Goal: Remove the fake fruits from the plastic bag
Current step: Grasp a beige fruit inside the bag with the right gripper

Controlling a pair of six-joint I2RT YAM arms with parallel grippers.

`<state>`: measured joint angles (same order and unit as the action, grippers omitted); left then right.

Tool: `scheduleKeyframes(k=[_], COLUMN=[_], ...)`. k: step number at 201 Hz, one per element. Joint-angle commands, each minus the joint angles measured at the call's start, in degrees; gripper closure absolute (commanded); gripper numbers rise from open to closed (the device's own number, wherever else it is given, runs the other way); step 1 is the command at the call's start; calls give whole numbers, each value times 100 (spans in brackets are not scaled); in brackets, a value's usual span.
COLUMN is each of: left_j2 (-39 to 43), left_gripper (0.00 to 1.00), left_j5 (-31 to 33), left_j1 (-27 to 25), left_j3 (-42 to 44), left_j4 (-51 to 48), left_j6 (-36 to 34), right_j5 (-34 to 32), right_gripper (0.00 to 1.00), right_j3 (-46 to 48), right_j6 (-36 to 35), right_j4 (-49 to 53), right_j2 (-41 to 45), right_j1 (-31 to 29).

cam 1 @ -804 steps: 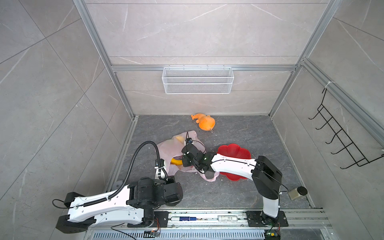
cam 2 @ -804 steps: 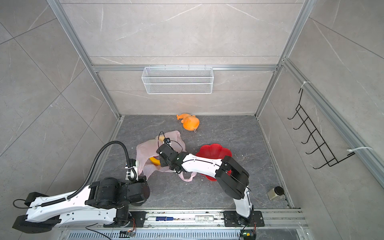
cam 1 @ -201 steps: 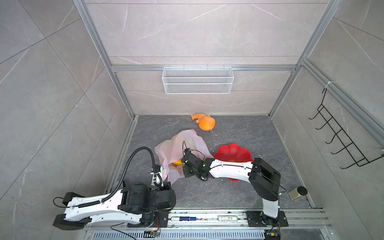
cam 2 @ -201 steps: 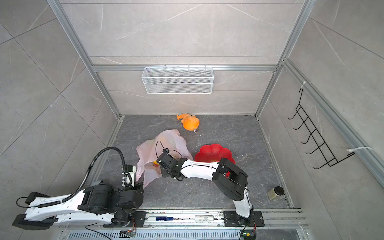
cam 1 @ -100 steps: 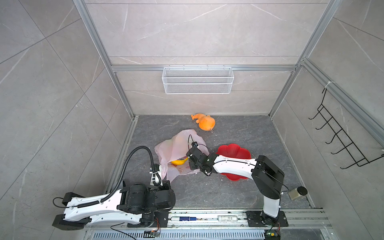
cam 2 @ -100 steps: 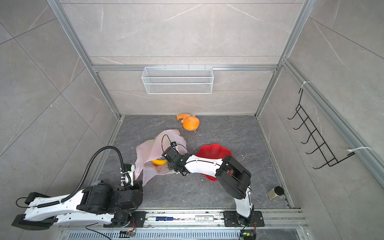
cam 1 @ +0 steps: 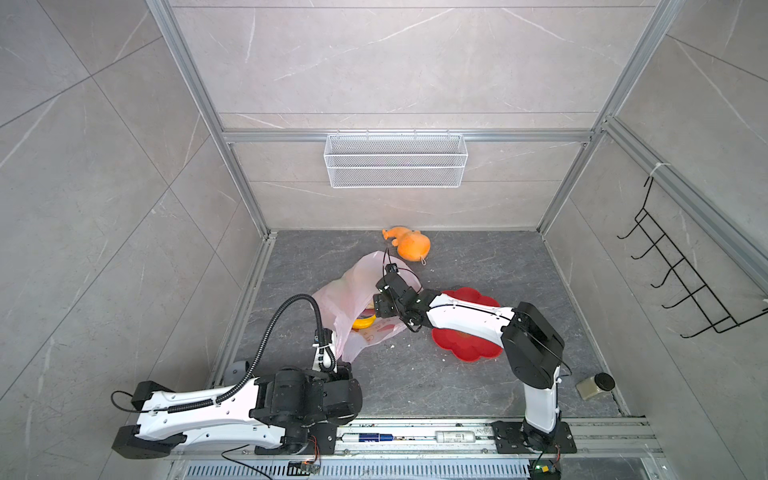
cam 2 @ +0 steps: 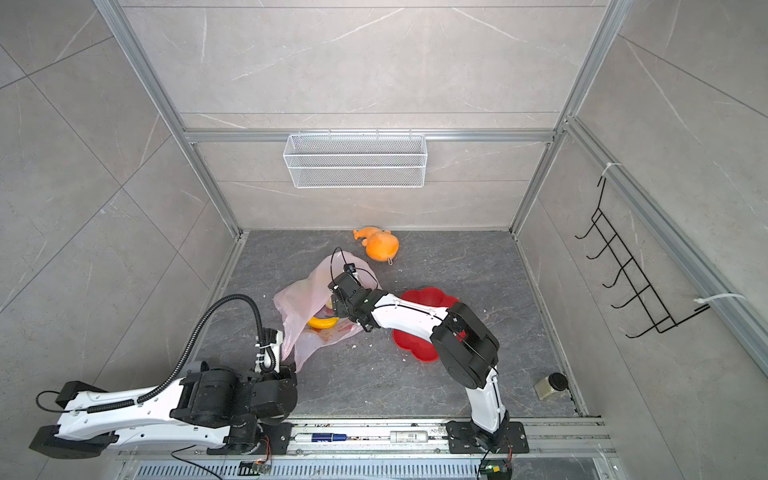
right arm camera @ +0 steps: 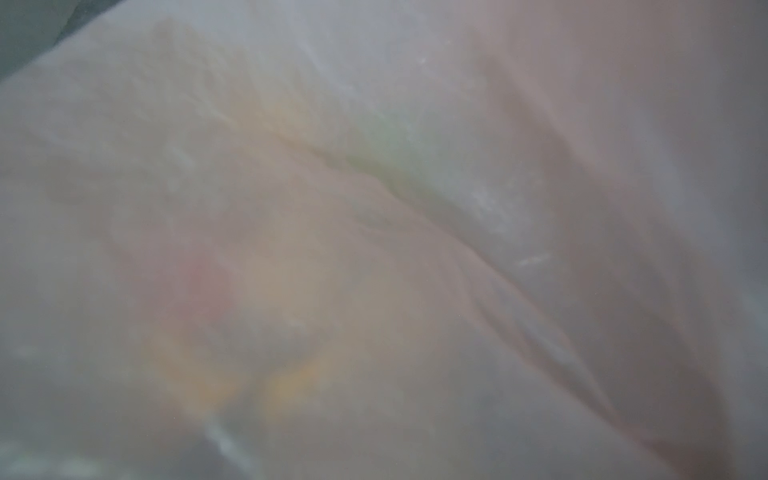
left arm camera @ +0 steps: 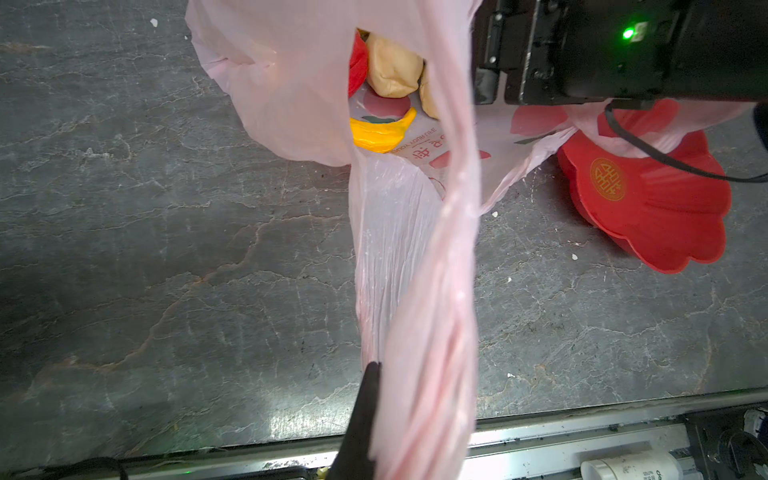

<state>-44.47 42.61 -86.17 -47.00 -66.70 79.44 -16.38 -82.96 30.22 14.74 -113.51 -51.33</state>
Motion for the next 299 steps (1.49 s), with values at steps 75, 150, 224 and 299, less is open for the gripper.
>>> scheduleKeyframes(k=[75, 150, 224, 299], left_j2=[148, 53, 1, 35], left_gripper=[100, 100, 100, 100], left_j5=[714, 782, 775, 800], left_j1=[-22, -13, -9, -5], left_j3=[-11, 47, 70, 168], left_j4=[650, 708, 708, 752], left_j6=[-590, -624, -526, -417], right_j5=[-77, -17, 65, 359], right_gripper=[17, 19, 27, 64], right_j3=[-591, -795, -876, -744], right_j6=[105, 116, 79, -36], right_j4=[275, 455, 420, 275], right_j2=[-599, -916, -1102, -839], right_j1=[115, 211, 300, 327])
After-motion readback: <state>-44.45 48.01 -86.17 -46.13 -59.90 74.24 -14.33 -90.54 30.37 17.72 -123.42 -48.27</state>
